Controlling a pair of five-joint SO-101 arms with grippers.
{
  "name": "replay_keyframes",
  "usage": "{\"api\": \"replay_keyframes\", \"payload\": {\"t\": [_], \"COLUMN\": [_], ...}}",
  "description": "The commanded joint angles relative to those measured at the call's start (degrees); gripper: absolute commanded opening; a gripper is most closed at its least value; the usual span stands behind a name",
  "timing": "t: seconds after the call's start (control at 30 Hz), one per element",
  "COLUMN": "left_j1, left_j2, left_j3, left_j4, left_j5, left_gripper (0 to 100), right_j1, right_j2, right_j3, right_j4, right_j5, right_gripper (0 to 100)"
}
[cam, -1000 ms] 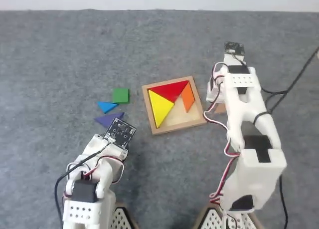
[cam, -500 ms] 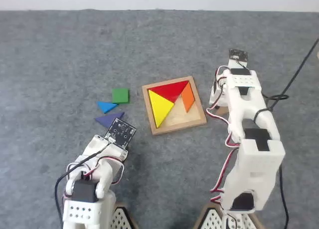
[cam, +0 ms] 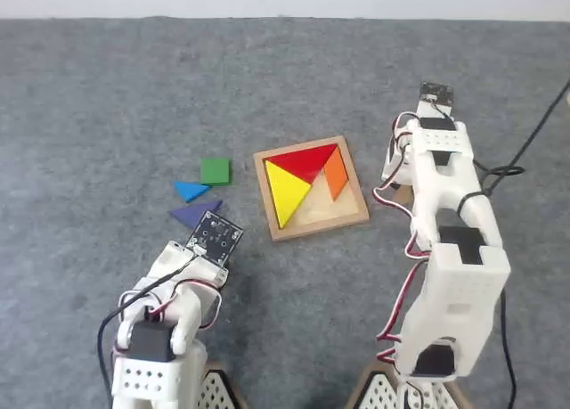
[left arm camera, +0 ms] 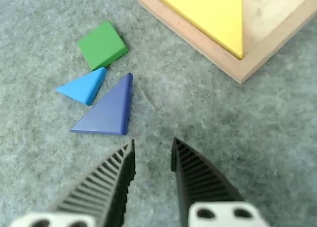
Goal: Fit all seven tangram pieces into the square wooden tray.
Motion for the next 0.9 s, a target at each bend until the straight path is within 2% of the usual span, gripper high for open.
{"api": "replay_keyframes", "payload": {"t": [0.0, 0.23, 0.4, 0.53, 0.73, 0.87], "left_j1": [-0.44, -0.44, -0.44, -0.44, -0.44, -0.44], "left_j2": [-0.88, -0.79, -0.79, -0.79, -0.79, -0.79], "left_j3": [-0.57, -0.57, -0.57, -0.57, -0.57, -0.57], "left_j4": [0.53, 0.53, 0.53, 0.53, 0.53, 0.53], "left_j5": [0.53, 0.53, 0.53, 0.53, 0.53, 0.53], "left_gripper": [12, 12, 12, 12, 12, 12], "right_j1": [-4.09, -4.79, -4.79, -5.41, -5.23, -5.23], "right_j2": [-9.63, -20.62, -22.90, -18.68, -7.96, -0.40], "right_j3": [-2.02, 1.23, 10.64, 14.24, 5.45, -0.18], "right_j4": [4.53, 9.27, 3.65, -2.07, -1.63, 0.48], "right_j5": [-0.35, -0.62, 0.53, 4.31, 4.66, 4.48], "right_gripper": [6.9, 7.3, 7.4, 8.8, 21.4, 18.8]}}
